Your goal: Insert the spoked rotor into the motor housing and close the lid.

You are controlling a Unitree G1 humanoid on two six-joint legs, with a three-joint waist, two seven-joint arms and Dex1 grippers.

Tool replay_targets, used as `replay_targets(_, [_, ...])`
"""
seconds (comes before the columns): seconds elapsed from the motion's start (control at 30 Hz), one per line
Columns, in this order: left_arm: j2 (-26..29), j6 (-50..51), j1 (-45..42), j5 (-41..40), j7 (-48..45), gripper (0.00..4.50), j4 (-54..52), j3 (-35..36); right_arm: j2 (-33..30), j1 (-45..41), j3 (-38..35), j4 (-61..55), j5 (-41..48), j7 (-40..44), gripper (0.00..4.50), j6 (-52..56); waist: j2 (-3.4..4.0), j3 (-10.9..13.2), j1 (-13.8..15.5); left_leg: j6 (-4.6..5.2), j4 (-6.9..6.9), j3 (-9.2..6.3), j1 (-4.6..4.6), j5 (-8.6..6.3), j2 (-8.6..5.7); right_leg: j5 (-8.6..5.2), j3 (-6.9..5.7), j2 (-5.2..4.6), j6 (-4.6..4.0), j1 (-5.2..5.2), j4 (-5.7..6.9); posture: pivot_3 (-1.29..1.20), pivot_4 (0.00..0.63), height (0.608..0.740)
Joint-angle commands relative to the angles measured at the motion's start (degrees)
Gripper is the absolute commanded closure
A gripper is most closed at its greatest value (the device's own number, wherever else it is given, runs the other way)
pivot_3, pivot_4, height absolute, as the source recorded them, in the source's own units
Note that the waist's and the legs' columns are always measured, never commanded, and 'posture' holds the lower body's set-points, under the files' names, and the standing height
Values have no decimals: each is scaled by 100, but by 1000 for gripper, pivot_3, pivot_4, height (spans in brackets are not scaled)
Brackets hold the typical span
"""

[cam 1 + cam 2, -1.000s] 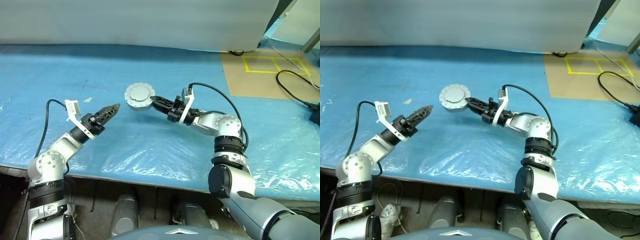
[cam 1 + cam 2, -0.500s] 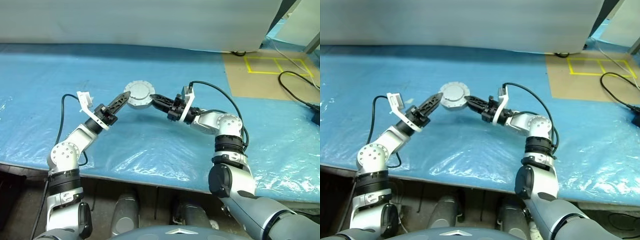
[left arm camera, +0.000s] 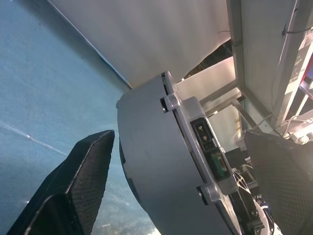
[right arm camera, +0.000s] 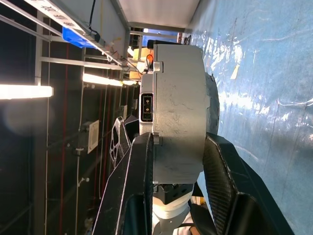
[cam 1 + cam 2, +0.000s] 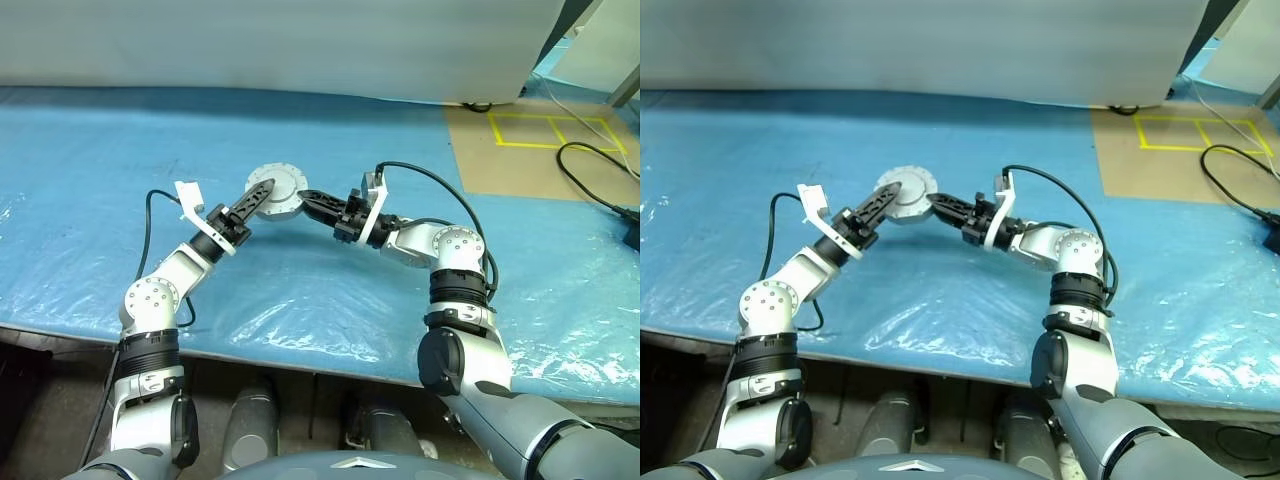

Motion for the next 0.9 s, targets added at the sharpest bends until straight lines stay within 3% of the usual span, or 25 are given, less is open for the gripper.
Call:
replay_targets(0.03, [-164,-7,-158,-263,153,60,50,116,54,-128,-31,-347,344,107,3421,6,0,0,0,-1,1,-1,0,-1,0,1,0,0,1,1,0,0,150,740])
replay_targets(0.33, [-523,425,-165,-1044,905,60,520,527,45,-92,16,-377,332,91,3421,43,0,0,-12,-2,21,-9,-8,-1,1,4,1,1,7,1,6,0,150,740])
replay_targets(0.9, [-362,544,-125,-826,791,60,436,170,60,-64,53,-381,361,61,3421,1,-1,0,-6,-4,22,-12,-11,-2,-1,9,1,0,14,3,3,0,150,740])
